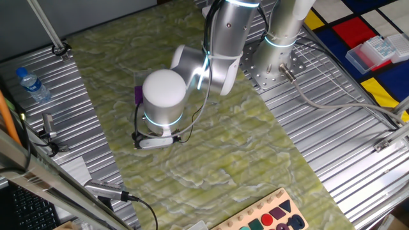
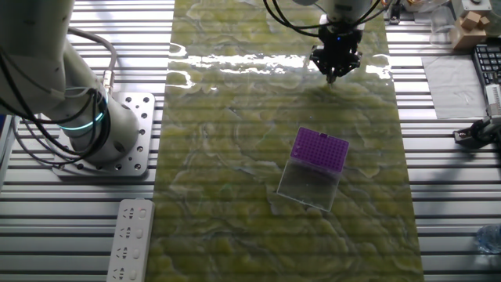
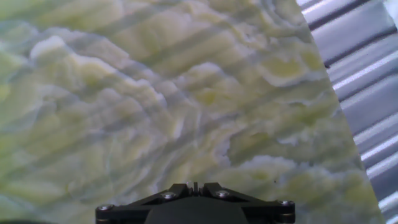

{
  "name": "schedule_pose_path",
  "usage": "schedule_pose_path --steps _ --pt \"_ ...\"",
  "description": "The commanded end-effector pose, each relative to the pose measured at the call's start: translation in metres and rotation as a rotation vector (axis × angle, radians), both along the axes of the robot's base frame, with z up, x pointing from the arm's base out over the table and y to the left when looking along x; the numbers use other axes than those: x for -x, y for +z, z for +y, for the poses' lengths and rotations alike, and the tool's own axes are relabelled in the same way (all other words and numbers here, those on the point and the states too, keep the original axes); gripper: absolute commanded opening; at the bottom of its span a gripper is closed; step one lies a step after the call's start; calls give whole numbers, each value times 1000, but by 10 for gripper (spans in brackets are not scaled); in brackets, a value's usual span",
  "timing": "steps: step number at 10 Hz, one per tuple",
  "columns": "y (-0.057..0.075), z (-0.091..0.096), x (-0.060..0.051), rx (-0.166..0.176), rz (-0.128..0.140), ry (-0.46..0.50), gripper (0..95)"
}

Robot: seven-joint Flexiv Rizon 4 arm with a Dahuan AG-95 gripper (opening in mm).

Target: Insert a small pipette tip into the holder for small pipette tips

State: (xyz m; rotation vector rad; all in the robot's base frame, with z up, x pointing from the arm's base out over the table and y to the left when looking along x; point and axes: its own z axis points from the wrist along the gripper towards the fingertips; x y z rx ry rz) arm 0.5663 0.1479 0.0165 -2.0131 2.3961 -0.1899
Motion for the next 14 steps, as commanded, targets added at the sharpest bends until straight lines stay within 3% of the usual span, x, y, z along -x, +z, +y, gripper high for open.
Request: schedule_pose_path --steps 1,6,7,12,13,14 --pt "0 1 1 -10 15 154 190" --pt "-1 1 2 -4 32 207 190" --pt "-1 1 2 -5 37 223 0" --pt "-3 6 3 -4 46 251 0" --pt "-3 6 3 -4 47 263 190" --pt "-3 6 3 -3 47 265 190"
